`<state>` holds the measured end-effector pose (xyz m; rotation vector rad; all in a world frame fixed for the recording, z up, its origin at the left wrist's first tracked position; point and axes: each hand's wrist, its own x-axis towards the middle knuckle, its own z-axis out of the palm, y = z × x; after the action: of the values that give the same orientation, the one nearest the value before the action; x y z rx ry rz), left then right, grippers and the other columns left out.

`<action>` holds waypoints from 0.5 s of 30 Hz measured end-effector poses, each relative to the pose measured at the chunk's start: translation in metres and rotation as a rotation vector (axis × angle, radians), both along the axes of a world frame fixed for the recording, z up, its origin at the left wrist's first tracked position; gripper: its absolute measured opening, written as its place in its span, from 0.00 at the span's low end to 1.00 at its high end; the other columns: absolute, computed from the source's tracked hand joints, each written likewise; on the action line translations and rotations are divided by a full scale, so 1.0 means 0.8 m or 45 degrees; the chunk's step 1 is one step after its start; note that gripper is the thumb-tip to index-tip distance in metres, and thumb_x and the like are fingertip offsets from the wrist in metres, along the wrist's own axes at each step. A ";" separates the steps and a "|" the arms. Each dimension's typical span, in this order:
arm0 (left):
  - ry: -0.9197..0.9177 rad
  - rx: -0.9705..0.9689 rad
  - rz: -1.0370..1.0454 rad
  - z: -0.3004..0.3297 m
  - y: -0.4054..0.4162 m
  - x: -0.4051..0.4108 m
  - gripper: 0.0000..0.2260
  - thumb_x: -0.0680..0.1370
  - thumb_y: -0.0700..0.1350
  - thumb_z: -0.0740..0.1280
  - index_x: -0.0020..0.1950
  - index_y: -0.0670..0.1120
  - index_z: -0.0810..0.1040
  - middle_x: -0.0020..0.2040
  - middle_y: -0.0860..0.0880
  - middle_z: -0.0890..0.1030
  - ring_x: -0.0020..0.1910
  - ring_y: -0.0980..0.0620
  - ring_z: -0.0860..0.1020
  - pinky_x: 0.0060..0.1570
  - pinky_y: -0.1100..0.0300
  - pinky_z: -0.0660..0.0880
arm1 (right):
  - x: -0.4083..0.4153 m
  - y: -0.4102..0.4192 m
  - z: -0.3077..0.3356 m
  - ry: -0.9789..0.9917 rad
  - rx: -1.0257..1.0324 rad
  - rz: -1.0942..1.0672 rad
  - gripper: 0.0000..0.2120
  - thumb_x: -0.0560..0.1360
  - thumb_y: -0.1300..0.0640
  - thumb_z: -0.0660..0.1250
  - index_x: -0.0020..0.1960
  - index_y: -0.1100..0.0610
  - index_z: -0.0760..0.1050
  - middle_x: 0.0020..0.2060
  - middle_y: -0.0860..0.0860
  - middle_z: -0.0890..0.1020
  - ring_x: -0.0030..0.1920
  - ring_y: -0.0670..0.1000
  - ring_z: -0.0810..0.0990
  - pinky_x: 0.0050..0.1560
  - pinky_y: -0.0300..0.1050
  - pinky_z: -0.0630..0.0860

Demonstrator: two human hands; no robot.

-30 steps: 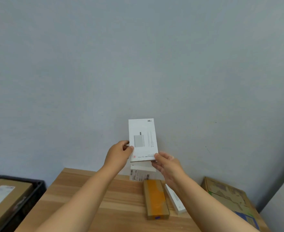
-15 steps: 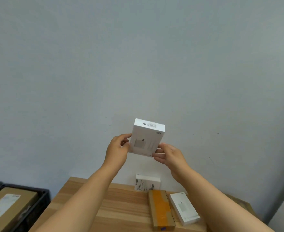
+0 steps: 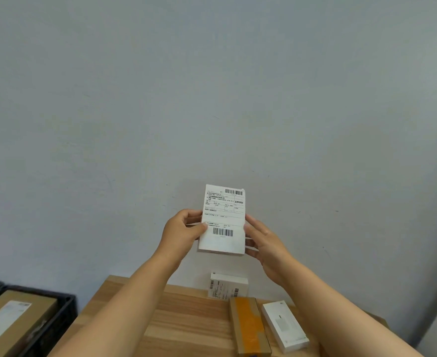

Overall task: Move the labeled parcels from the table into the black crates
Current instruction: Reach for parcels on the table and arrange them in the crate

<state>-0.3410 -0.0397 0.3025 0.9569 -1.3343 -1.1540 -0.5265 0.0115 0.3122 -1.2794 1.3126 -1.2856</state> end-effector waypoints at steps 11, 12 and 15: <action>-0.016 -0.112 0.086 -0.010 -0.005 0.029 0.17 0.75 0.32 0.66 0.61 0.47 0.74 0.55 0.54 0.79 0.52 0.62 0.77 0.46 0.69 0.74 | 0.033 -0.021 -0.009 0.020 -0.089 -0.003 0.29 0.74 0.71 0.65 0.68 0.45 0.67 0.48 0.49 0.85 0.50 0.48 0.84 0.52 0.42 0.78; -0.020 -0.117 0.093 -0.011 -0.005 0.034 0.17 0.75 0.32 0.66 0.61 0.46 0.74 0.55 0.54 0.79 0.52 0.62 0.77 0.46 0.70 0.74 | 0.039 -0.024 -0.011 0.015 -0.085 -0.015 0.28 0.74 0.70 0.65 0.67 0.46 0.68 0.48 0.49 0.85 0.49 0.48 0.84 0.50 0.40 0.77; -0.038 -0.118 0.125 -0.014 -0.007 0.057 0.18 0.75 0.31 0.65 0.62 0.46 0.74 0.55 0.54 0.79 0.52 0.62 0.77 0.46 0.70 0.75 | 0.059 -0.036 -0.020 0.010 -0.048 -0.048 0.20 0.74 0.67 0.67 0.63 0.53 0.74 0.48 0.49 0.85 0.51 0.47 0.83 0.55 0.43 0.77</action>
<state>-0.2951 -0.0456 0.2909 0.9647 -1.3382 -0.9991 -0.4794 -0.0169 0.2963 -1.2924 1.3296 -1.3388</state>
